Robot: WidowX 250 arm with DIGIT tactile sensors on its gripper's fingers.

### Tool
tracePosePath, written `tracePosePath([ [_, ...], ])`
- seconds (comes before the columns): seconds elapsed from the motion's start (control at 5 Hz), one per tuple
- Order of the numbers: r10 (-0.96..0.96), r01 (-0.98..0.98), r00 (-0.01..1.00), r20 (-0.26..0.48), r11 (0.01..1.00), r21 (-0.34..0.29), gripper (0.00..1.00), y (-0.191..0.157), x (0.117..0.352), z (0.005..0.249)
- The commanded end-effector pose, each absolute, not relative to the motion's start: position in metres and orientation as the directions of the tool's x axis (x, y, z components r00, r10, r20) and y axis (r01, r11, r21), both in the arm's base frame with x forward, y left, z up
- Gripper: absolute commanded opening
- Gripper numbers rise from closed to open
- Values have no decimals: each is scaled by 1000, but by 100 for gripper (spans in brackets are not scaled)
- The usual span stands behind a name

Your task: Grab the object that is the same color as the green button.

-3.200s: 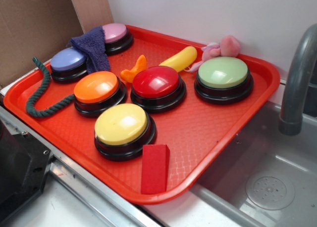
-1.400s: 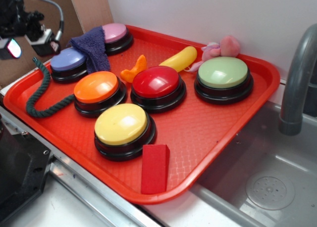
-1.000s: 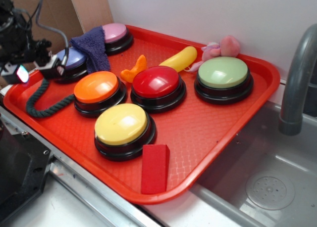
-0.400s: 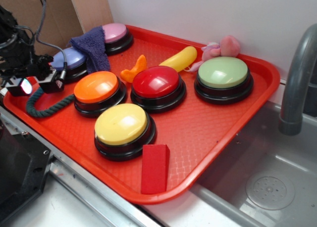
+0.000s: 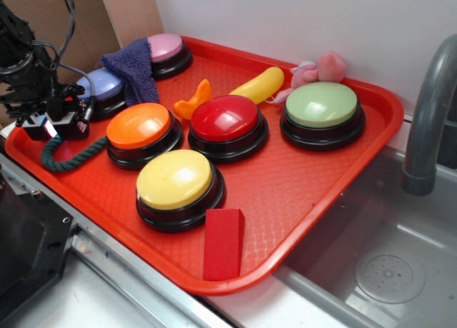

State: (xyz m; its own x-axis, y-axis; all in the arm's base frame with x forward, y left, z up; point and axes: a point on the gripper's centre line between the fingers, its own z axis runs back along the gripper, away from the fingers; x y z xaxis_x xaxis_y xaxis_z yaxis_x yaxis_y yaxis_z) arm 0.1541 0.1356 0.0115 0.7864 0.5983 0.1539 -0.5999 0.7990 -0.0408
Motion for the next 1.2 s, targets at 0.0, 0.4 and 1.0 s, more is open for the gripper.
tracePosePath([
  [0.0, 605, -609, 772, 196, 792, -46, 0, 133, 155, 32],
  [0.4, 534, -549, 787, 309, 834, -44, 0, 108, 180, 119],
  [1.0, 300, -268, 933, 199, 947, -175, 0, 31, 190, 194],
])
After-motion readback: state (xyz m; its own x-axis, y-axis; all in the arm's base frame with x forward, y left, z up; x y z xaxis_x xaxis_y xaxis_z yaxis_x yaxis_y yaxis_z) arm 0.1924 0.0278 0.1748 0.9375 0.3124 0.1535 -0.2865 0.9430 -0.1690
